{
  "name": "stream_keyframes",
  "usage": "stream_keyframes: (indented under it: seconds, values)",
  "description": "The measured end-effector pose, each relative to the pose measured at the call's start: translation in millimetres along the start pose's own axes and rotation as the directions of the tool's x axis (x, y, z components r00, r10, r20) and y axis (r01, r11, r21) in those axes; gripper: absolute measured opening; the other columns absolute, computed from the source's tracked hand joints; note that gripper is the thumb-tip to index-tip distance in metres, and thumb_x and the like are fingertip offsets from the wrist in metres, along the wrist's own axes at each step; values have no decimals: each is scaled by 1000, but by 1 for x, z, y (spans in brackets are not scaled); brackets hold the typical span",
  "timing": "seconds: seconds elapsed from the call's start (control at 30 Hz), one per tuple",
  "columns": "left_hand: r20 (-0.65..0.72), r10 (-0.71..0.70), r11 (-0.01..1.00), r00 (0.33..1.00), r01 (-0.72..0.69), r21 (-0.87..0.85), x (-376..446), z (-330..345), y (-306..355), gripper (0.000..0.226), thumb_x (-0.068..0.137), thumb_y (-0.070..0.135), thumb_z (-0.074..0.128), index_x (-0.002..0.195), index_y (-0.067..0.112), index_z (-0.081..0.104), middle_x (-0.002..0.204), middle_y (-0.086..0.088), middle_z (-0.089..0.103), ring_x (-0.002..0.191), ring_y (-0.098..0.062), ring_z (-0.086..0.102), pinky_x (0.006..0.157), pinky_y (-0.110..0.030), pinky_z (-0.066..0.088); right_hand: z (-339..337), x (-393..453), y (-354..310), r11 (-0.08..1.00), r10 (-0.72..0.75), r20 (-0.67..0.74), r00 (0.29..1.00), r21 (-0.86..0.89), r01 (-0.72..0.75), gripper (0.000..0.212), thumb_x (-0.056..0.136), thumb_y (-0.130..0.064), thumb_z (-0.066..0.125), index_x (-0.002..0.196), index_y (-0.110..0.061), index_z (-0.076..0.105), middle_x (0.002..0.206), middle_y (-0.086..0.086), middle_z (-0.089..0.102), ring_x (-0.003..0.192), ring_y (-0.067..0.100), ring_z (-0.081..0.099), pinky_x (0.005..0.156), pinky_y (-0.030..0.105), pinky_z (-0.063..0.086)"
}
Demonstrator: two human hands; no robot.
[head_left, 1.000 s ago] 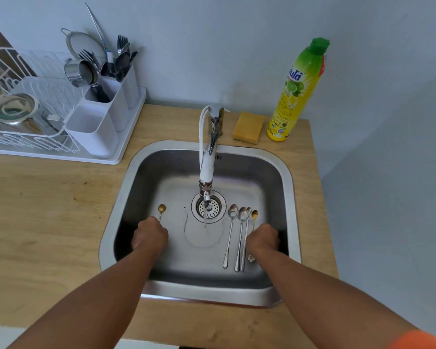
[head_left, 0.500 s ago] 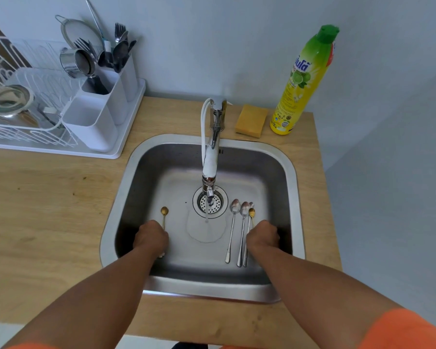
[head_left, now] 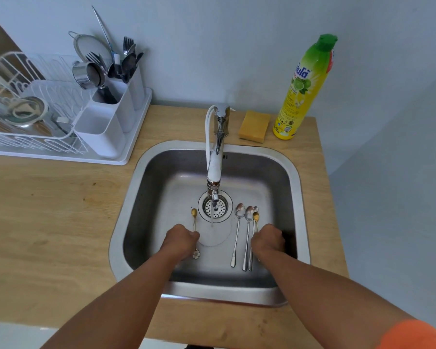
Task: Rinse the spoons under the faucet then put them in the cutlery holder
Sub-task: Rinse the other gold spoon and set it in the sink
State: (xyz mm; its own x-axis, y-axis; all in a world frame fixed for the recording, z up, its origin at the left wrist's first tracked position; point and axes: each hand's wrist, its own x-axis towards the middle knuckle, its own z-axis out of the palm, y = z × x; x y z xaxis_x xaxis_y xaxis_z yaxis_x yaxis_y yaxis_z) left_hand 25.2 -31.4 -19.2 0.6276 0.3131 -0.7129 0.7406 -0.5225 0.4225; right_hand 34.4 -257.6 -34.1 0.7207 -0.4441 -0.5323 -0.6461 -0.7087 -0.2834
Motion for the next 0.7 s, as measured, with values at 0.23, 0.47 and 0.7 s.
stream_keyframes:
  seconds: [0.23, 0.47, 0.7]
  values:
    - [20, 47, 999, 999, -47, 0, -7, 3, 5, 30, 88, 26, 62, 91, -2, 73, 89, -21, 75, 67, -33, 63, 63, -32, 48, -1, 1, -2, 1000, 27, 19, 999, -9, -26, 12, 92, -6, 63, 100, -1, 71, 103, 17, 73, 95, 36, 73, 76, 40, 63]
    - [26, 122, 993, 992, -121, -11, -11, 8, 8, 30, 90, 24, 61, 66, 7, 67, 66, -13, 67, 55, -27, 50, 59, -29, 43, -6, -2, -4, 999, 48, 28, 998, 12, -48, 18, 95, -9, 62, 106, 1, 72, 109, 20, 72, 100, 37, 72, 80, 39, 62]
    - [33, 190, 982, 981, -190, 4, -16, 15, 9, 36, 90, 26, 61, 57, 13, 66, 54, -5, 64, 49, -19, 54, 58, -26, 47, -2, -22, -29, 967, -256, -23, 966, 11, 256, 30, 96, -43, 52, 96, -23, 75, 99, 1, 73, 92, 27, 69, 72, 30, 47]
